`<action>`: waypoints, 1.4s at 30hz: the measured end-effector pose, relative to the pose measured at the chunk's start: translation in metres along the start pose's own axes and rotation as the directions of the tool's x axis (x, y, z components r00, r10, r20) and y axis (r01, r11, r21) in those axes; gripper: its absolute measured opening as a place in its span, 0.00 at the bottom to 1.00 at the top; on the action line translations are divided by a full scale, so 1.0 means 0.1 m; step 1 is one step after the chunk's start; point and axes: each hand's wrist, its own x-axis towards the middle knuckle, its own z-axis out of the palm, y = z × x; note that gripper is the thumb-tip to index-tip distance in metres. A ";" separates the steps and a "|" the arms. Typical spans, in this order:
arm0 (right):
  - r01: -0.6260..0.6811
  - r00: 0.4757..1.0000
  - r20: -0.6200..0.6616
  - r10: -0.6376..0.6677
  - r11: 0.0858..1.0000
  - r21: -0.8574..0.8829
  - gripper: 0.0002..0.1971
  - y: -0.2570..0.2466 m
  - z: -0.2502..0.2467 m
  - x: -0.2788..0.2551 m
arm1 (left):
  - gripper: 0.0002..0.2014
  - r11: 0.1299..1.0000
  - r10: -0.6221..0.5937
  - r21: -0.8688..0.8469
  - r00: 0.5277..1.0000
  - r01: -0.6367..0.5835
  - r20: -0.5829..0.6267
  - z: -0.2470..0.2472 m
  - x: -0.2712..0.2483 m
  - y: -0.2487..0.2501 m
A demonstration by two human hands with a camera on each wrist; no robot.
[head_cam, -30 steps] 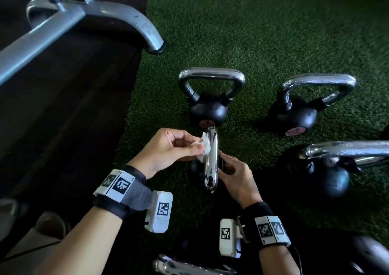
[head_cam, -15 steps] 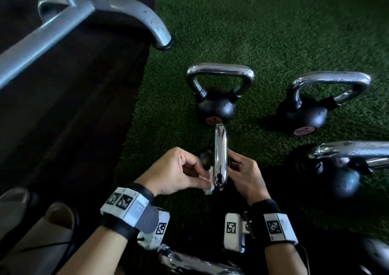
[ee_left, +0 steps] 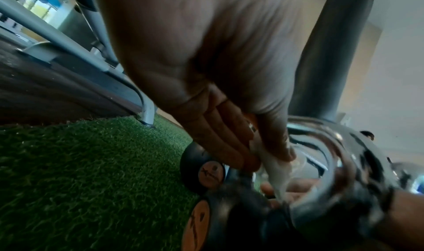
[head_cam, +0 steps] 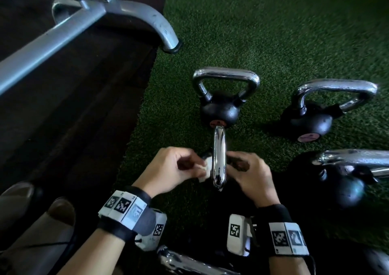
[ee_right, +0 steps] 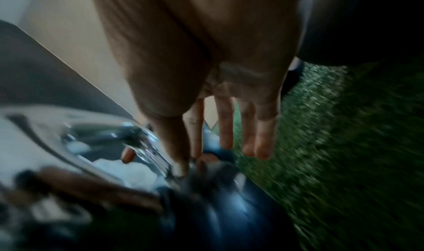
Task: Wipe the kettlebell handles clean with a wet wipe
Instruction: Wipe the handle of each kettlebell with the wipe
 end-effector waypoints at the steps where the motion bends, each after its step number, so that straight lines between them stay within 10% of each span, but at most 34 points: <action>1: 0.028 0.997 -0.079 -0.026 0.999 0.024 0.21 -0.09 -0.08 -0.03 | 0.08 1.000 0.011 -0.025 0.999 -0.012 -0.035 -0.04 0.02 0.02; 6: 0.310 0.949 -0.142 -0.283 0.921 0.237 0.19 -0.68 -0.35 -0.24 | 0.11 0.967 0.015 -0.245 0.976 -0.070 -0.218 -0.22 0.08 0.29; 16: 0.287 0.956 -0.071 -0.286 0.852 0.437 0.19 -0.92 -0.29 -0.26 | 0.11 0.871 0.045 -0.466 0.969 -0.158 -0.244 -0.09 0.15 0.45; 23: 0.296 0.953 -0.190 -0.236 0.858 0.420 0.11 -0.95 -0.20 -0.24 | 0.19 0.875 -0.132 -0.484 0.964 0.005 -0.230 -0.10 0.23 0.42; 26: 0.252 0.939 -0.320 -0.128 0.889 0.383 0.10 -0.80 -0.29 -0.17 | 0.11 0.963 -0.117 -0.253 0.989 0.091 -0.090 -0.13 0.22 0.12; 31: 0.027 0.965 -0.262 0.027 0.980 0.199 0.09 -0.38 -0.24 0.08 | 0.67 0.906 -0.110 0.422 0.946 -0.031 0.306 0.30 0.14 -0.46; 34: -0.010 0.986 -0.163 0.035 0.988 0.155 0.06 -0.28 -0.10 0.21 | 0.73 0.879 0.009 0.464 0.976 -0.110 0.216 0.68 0.18 -0.60; 42: 0.058 0.980 -0.196 -0.017 0.977 0.207 0.13 -0.32 0.08 0.38 | 0.49 0.895 0.150 0.436 0.984 -0.092 -0.100 0.79 0.23 -0.32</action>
